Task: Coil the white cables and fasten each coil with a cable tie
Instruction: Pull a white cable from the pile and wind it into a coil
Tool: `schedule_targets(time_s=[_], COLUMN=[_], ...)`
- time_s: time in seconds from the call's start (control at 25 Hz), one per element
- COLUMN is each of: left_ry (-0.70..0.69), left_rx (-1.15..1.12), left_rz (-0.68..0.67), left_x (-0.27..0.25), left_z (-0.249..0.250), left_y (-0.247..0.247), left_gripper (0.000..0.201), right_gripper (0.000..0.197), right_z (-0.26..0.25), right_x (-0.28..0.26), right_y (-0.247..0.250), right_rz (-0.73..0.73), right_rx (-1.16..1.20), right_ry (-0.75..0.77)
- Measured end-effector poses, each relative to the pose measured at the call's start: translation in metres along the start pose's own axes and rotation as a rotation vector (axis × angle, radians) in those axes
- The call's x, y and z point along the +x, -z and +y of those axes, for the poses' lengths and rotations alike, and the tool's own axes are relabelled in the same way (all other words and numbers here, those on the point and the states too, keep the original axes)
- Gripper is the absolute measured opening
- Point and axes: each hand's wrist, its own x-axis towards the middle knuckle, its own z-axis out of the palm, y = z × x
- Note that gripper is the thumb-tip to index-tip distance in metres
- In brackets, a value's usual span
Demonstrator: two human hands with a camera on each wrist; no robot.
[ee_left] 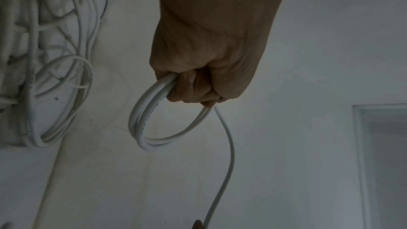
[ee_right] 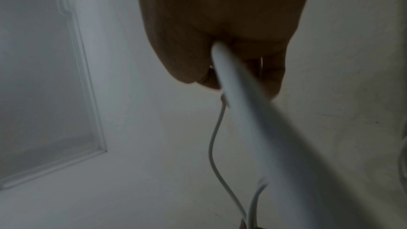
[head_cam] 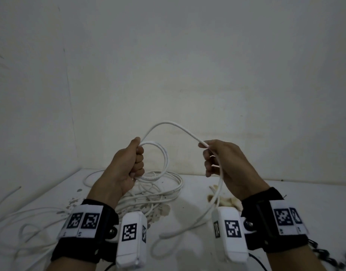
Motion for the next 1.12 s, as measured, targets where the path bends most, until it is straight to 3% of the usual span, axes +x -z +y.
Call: schedule_targets(time_s=[0.08, 0.2, 0.24, 0.32, 0.52, 0.6, 0.8, 1.0, 1.12], left_ry=[0.035, 0.068, 0.071, 0.073, 0.039, 0.015, -0.015, -0.022, -0.026], left_rx=[-0.077, -0.118, -0.113, -0.098, -0.069, -0.062, -0.024, 0.008, 0.031], left_rz=[-0.053, -0.198, -0.230, -0.257, -0.210, -0.171, -0.136, -0.110, -0.089], left_x=[-0.002, -0.010, -0.013, -0.016, -0.017, -0.016, -0.018, -0.015, -0.014], left_z=[0.005, 0.010, 0.009, 0.005, -0.004, -0.004, -0.015, -0.018, -0.019], left_y=[0.002, -0.002, -0.005, -0.013, -0.029, -0.029, -0.039, -0.037, -0.037], left_gripper=[0.045, 0.047, 0.049, 0.050, 0.049, 0.048, 0.048, 0.048, 0.048], right_gripper=[0.025, 0.021, 0.019, 0.019, 0.033, 0.045, 0.019, 0.016, 0.013], right_z=[0.005, 0.018, 0.022, 0.028, 0.012, 0.006, 0.015, 0.005, 0.011], right_x=[-0.001, 0.000, 0.000, 0.002, -0.007, -0.007, -0.012, -0.012, -0.015], right_y=[-0.001, 0.001, 0.001, -0.003, -0.024, -0.020, -0.039, -0.032, -0.039], right_rz=[0.008, 0.266, 0.305, 0.270, -0.171, -0.276, -0.215, -0.283, -0.195], right_rx=[-0.172, -0.669, -0.730, -0.611, 0.022, 0.248, -0.056, 0.155, -0.092], right_ry=[0.079, 0.259, 0.286, 0.235, -0.165, -0.276, -0.149, -0.329, -0.131])
